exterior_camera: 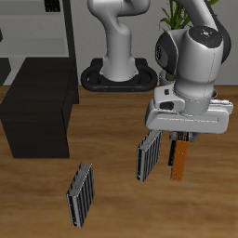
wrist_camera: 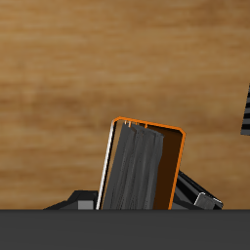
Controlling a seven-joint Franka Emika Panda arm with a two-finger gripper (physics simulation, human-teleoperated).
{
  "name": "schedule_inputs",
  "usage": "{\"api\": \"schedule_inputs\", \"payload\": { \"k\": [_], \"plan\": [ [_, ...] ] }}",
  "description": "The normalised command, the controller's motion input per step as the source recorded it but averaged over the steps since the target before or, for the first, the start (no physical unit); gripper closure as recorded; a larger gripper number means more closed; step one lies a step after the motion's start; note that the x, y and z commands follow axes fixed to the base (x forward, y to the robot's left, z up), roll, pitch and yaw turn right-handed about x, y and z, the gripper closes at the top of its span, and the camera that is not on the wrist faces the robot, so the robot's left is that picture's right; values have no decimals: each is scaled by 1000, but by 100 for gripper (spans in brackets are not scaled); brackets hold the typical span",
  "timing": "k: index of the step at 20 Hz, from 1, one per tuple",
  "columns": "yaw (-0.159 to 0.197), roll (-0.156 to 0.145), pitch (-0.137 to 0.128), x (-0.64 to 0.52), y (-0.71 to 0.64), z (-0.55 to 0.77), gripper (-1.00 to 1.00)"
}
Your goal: Place the orange book in the top region of the shelf
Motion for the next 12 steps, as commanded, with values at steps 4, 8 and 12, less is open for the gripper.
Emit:
{"api": "schedule_inputs", "payload": {
  "k": [4,8,12],
  "plan": [
    [16,-11,-87,-304,-275,649,100],
    [-11,-19,-77,-358,-348,587,100],
    [-6,-11,-66,-436,-377,450,100]
  ]
}}
